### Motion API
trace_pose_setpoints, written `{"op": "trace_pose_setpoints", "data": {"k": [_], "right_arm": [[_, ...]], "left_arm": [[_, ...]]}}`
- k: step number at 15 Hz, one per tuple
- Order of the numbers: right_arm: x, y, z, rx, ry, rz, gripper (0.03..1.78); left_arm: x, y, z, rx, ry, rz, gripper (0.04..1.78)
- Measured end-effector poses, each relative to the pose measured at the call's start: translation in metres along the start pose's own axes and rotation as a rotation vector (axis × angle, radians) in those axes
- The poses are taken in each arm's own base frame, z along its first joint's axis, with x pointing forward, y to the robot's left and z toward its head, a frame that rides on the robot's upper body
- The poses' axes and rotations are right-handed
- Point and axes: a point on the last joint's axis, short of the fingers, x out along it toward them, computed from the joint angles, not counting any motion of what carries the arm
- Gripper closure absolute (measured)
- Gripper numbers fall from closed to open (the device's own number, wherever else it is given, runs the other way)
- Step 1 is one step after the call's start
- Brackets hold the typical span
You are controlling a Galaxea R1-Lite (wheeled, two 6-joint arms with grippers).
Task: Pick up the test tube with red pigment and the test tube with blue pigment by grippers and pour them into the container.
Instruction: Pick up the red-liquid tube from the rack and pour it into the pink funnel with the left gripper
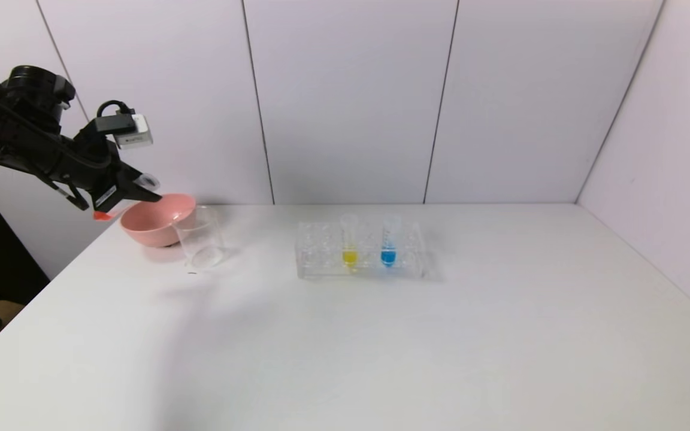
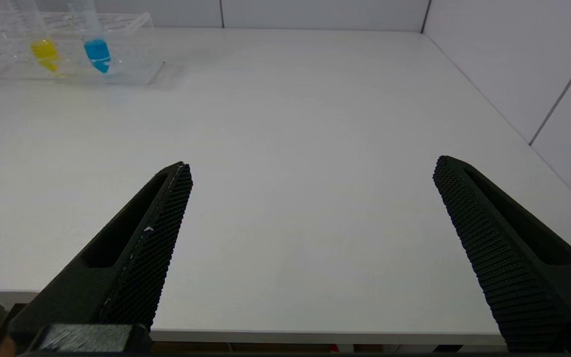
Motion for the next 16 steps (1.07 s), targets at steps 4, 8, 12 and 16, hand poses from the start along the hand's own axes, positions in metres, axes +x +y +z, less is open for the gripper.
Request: {"op": "trace_pose_setpoints", "data": {"k": [4,8,12,16], "right_arm": [[0.0,0.0,0.0,0.0,0.0,0.0,0.04],[0.0,0.0,0.0,0.0,0.0,0.0,0.04],[0.0,0.0,0.0,0.0,0.0,0.0,0.04],[0.0,0.0,0.0,0.0,0.0,0.0,0.04]], "left_arm": [[0.004,-0.001,0.001,0.004,0.023,0.003,1.36],[0.012,-0.002,0.001,0.009,0.084,0.017,1.36],[0.02,-0.003,0.007,0.026,0.116,0.029,1.36],[0.027,-0.005,0.011,0.032,0.133,0.033,1.36]]}}
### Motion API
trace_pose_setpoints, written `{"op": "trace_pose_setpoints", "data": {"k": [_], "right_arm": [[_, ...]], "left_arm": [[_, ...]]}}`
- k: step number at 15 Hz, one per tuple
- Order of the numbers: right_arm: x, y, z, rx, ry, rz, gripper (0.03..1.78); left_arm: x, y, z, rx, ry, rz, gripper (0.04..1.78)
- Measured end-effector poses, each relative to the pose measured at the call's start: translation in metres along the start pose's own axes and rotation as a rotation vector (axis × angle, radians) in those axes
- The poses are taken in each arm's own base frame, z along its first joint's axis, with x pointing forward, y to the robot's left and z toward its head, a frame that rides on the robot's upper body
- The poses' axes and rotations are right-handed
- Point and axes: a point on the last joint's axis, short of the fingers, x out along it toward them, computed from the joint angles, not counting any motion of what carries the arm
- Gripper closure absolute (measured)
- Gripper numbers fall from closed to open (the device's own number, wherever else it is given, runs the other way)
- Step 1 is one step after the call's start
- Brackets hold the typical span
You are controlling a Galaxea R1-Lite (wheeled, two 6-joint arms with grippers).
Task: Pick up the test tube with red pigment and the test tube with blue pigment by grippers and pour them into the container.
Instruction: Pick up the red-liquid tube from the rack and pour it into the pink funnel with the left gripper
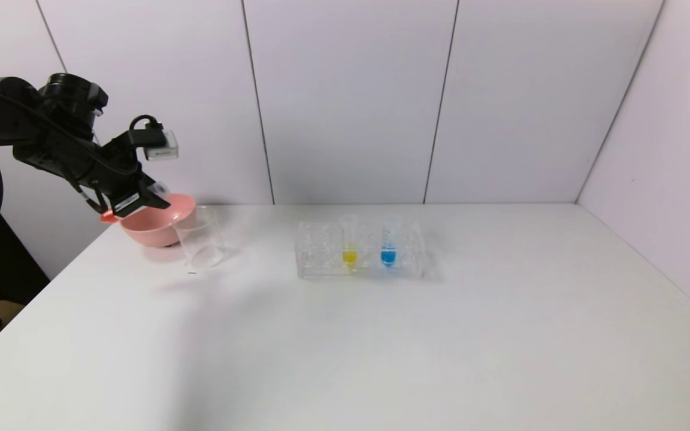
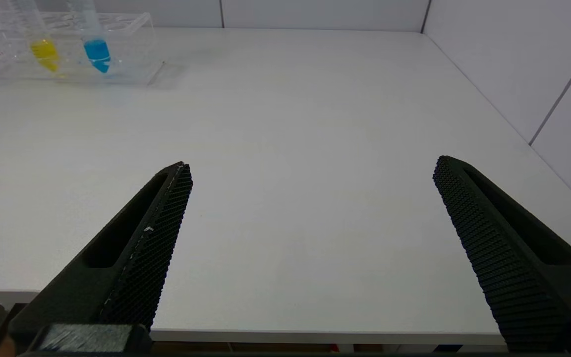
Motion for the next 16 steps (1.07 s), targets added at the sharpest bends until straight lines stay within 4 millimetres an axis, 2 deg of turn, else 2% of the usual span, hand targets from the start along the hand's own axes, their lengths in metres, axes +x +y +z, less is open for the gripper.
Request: {"op": "trace_pose_setpoints", "data": {"k": [16], "right_arm": [[0.0,0.0,0.0,0.0,0.0,0.0,0.04]], "left_arm": [[0.01,-0.0037,0.0075,0.001,0.044,0.006,1.36]]}}
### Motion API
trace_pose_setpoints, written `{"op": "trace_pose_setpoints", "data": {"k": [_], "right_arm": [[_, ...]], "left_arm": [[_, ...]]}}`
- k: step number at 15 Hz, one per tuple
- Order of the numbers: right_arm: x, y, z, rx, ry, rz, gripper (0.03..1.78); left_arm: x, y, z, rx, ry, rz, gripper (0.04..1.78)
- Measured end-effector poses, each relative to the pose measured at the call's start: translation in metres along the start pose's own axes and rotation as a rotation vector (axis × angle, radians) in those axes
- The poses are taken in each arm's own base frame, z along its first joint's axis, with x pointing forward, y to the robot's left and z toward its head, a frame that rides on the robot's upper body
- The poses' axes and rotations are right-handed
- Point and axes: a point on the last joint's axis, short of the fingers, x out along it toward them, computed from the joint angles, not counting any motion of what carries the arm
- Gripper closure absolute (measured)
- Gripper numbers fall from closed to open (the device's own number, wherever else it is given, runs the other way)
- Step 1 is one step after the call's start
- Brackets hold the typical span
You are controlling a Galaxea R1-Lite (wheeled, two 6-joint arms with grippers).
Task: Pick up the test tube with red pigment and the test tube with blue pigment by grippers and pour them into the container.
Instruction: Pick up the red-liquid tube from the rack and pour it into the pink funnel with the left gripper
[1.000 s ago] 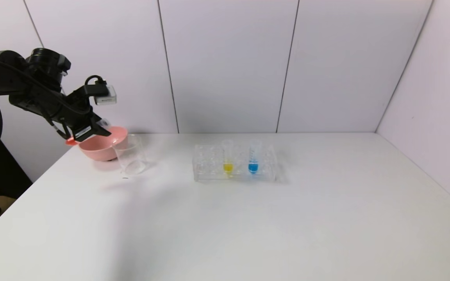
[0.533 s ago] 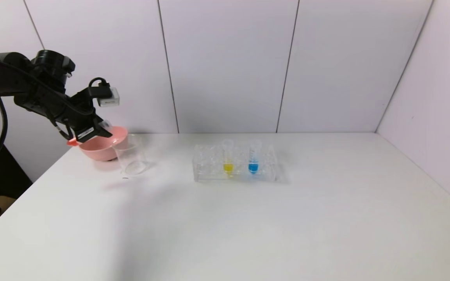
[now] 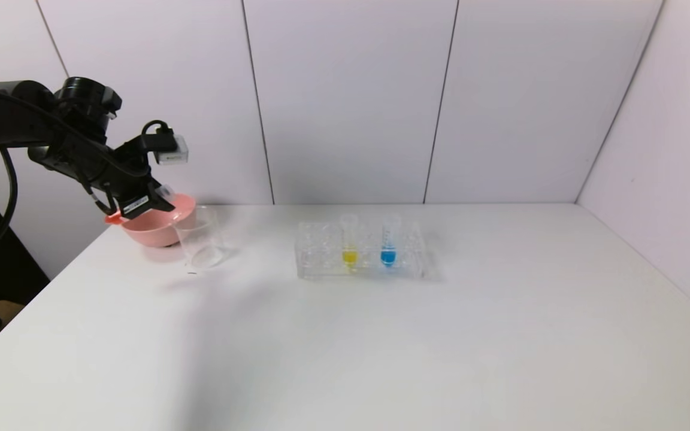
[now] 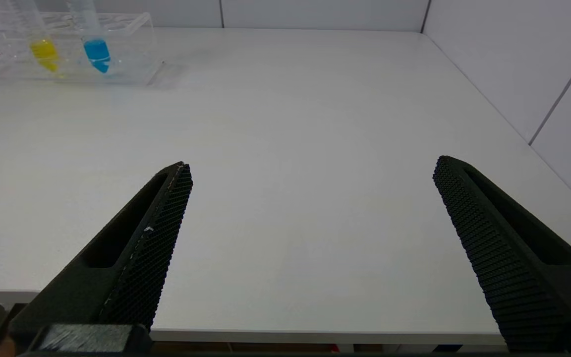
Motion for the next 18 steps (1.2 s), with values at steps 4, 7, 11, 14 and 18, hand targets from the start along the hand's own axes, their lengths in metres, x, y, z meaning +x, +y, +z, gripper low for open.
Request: {"op": "trace_pose_setpoints", "data": {"k": [4,7,11,14,18], "right_arm": [[0.0,0.0,0.0,0.0,0.0,0.0,0.04],[0.0,0.0,0.0,0.0,0.0,0.0,0.04],[0.0,0.0,0.0,0.0,0.0,0.0,0.04],[0.0,0.0,0.0,0.0,0.0,0.0,0.04],[0.0,0.0,0.0,0.0,0.0,0.0,0.04]], "left_arm": [[0.0011,-0.001,0.0011,0.003,0.027,0.009,1.36],[0.0018,-0.0019,0.0025,0.008,0.055,0.022,1.36],[0.0043,-0.0056,0.0082,0.024,0.101,0.037,1.36],[0.006,-0.0065,0.0088,0.028,0.121,0.042,1.36],[0.0069,-0.0077,0.0092,0.03,0.147,0.046,1.36]]}}
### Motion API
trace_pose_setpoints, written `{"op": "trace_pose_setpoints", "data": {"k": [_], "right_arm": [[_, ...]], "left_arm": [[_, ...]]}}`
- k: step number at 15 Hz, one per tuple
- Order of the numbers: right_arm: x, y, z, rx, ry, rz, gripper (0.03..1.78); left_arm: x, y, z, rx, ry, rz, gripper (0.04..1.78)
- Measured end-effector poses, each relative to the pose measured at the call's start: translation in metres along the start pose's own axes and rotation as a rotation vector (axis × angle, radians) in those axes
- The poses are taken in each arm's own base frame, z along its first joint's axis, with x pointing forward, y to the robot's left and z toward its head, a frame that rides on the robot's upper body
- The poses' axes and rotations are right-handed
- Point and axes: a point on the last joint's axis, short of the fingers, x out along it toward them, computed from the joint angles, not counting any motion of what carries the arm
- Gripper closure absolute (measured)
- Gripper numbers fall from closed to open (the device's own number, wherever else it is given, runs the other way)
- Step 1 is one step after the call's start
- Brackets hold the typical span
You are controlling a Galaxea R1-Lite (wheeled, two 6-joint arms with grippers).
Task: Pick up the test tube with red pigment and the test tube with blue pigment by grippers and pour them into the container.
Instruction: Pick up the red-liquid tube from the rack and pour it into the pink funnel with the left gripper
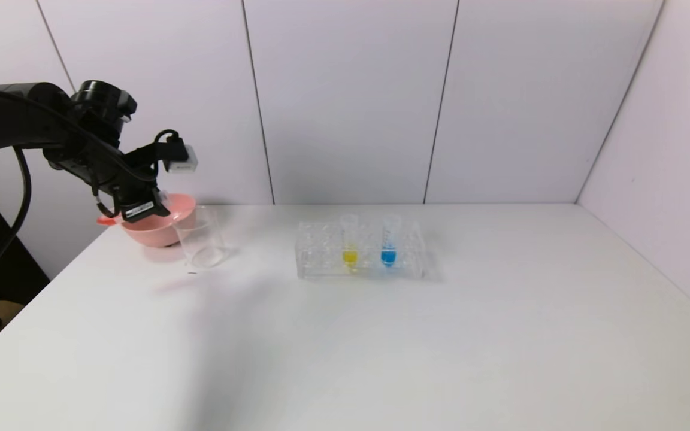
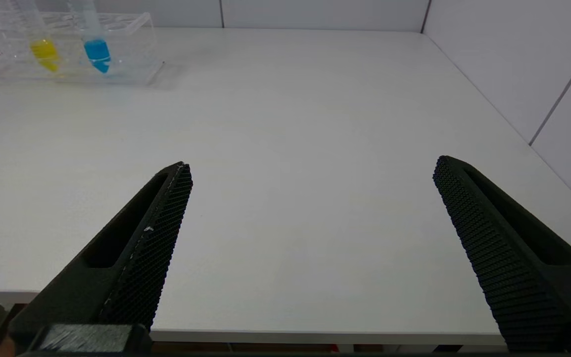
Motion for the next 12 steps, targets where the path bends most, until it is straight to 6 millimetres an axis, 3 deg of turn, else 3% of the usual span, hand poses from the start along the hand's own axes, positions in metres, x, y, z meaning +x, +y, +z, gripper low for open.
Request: {"op": "trace_pose_setpoints", "data": {"k": [12], "right_arm": [[0.0,0.0,0.0,0.0,0.0,0.0,0.04]], "left_arm": [[0.0029,-0.0032,0.0063,0.017,0.056,0.03,1.36]]}}
